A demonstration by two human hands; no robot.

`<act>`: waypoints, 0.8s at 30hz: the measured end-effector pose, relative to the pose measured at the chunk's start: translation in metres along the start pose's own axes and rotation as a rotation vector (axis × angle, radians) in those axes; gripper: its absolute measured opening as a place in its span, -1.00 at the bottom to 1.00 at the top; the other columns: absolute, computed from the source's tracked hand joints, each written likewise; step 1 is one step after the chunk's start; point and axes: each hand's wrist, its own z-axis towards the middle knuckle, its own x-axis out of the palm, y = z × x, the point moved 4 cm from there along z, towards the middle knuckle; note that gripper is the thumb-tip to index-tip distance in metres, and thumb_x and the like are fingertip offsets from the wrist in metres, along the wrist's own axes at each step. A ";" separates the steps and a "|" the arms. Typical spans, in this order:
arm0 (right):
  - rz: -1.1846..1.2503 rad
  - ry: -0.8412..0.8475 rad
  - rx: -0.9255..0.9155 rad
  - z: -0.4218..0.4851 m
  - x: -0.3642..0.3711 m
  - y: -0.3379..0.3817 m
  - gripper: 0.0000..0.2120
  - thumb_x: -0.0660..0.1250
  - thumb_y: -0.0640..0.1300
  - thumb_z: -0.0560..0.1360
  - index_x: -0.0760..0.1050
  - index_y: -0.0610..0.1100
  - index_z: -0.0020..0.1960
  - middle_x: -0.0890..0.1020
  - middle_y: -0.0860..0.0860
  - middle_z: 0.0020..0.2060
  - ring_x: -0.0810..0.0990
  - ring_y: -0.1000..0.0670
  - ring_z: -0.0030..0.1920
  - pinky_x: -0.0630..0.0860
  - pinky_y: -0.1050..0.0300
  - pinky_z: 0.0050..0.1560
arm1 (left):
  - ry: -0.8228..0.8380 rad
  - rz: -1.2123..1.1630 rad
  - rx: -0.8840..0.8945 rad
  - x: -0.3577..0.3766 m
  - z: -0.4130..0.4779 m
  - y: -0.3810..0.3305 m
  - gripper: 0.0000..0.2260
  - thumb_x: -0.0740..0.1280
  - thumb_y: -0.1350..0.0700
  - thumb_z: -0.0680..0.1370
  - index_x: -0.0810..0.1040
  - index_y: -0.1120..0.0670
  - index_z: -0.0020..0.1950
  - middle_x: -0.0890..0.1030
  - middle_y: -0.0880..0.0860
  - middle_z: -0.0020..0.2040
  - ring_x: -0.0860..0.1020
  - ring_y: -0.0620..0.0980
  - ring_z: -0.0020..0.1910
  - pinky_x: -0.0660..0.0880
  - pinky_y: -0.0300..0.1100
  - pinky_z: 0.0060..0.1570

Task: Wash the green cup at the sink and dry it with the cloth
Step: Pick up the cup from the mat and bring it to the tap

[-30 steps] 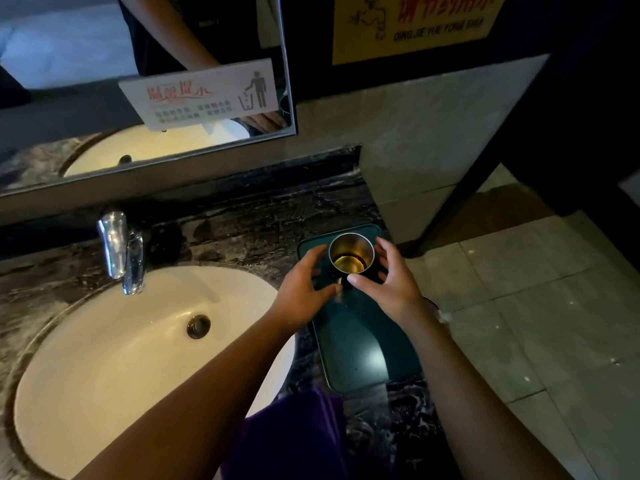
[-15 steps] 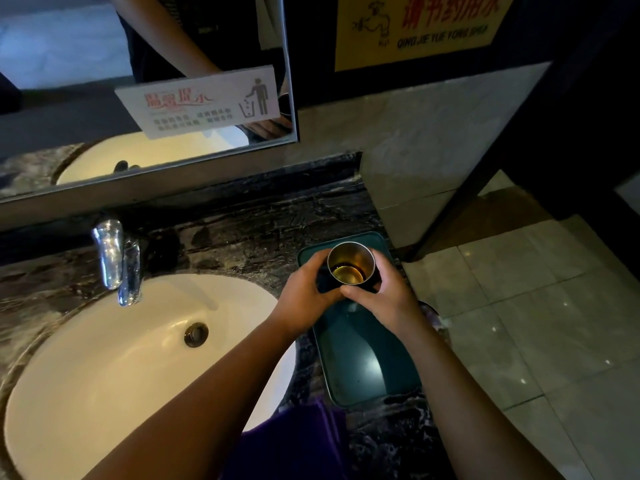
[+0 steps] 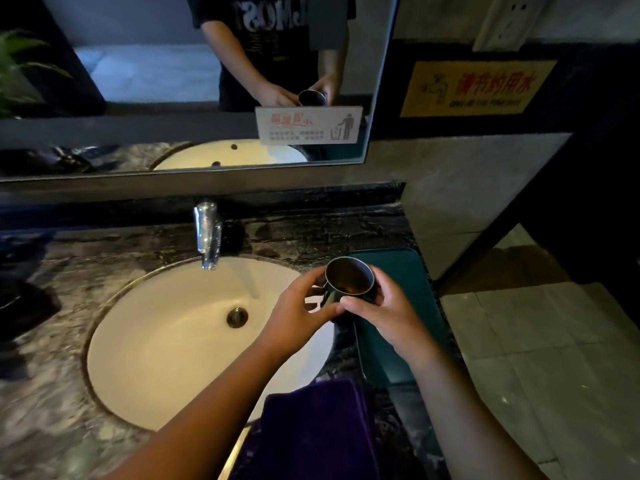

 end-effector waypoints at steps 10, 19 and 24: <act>0.018 0.124 -0.029 -0.012 0.107 0.032 -0.49 0.58 0.08 0.33 0.57 0.33 0.24 0.69 0.14 0.23 0.60 0.08 0.32 0.48 0.01 0.39 | -0.074 -0.057 -0.035 -0.103 -0.063 0.020 -0.63 0.39 0.00 0.59 0.51 -0.12 0.41 0.62 -0.08 0.26 0.57 -0.13 0.23 0.55 -0.01 0.26; 0.068 0.197 0.033 -0.006 0.177 0.047 -0.48 0.61 0.10 0.28 0.55 0.35 0.19 0.71 0.19 0.17 0.63 0.14 0.25 0.56 0.24 0.18 | 0.015 -0.162 -0.060 -0.175 -0.079 0.040 -0.55 0.49 0.07 0.53 0.49 -0.10 0.40 0.64 -0.24 0.22 0.57 -0.23 0.24 0.53 -0.34 0.13; 0.157 0.162 0.027 0.004 0.195 0.046 -0.31 0.64 0.19 0.29 0.55 0.08 0.36 0.66 0.01 0.29 0.57 -0.04 0.37 0.48 -0.01 0.40 | -0.008 -0.210 -0.078 -0.187 -0.076 0.052 -0.62 0.45 0.09 0.56 0.55 -0.21 0.33 0.65 -0.22 0.22 0.59 -0.11 0.21 0.57 0.00 0.22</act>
